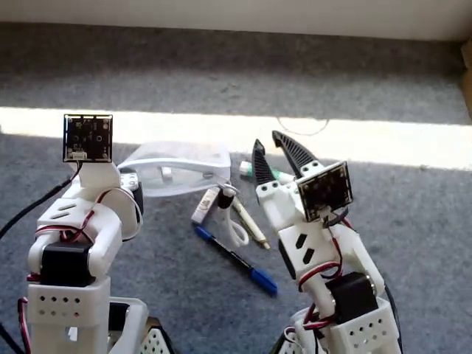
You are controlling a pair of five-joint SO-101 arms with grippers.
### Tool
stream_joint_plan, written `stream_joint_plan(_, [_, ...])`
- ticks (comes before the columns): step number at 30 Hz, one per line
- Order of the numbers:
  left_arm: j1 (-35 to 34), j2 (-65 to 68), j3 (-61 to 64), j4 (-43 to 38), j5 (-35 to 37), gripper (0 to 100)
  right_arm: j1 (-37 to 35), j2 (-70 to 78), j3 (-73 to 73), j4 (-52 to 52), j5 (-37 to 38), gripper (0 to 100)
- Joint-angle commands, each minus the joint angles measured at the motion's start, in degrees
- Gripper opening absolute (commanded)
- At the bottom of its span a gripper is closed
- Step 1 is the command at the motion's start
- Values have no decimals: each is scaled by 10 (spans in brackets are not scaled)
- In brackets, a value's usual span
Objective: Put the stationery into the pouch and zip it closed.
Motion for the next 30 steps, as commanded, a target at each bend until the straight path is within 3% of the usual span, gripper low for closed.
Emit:
stream_joint_plan(1, [-7, -1, 0, -9, -4, 11, 29, 67, -51, 3, 0, 94])
stream_joint_plan(19, [-7, -1, 0, -9, -4, 11, 70, 327, -117, 7, 6, 99])
stream_joint_plan(23, [-7, -1, 0, -9, -4, 11, 70, 387, -157, 58, 55, 99])
stream_joint_plan(30, [-7, -1, 0, -9, -4, 11, 70, 500, -255, 156, 56, 99])
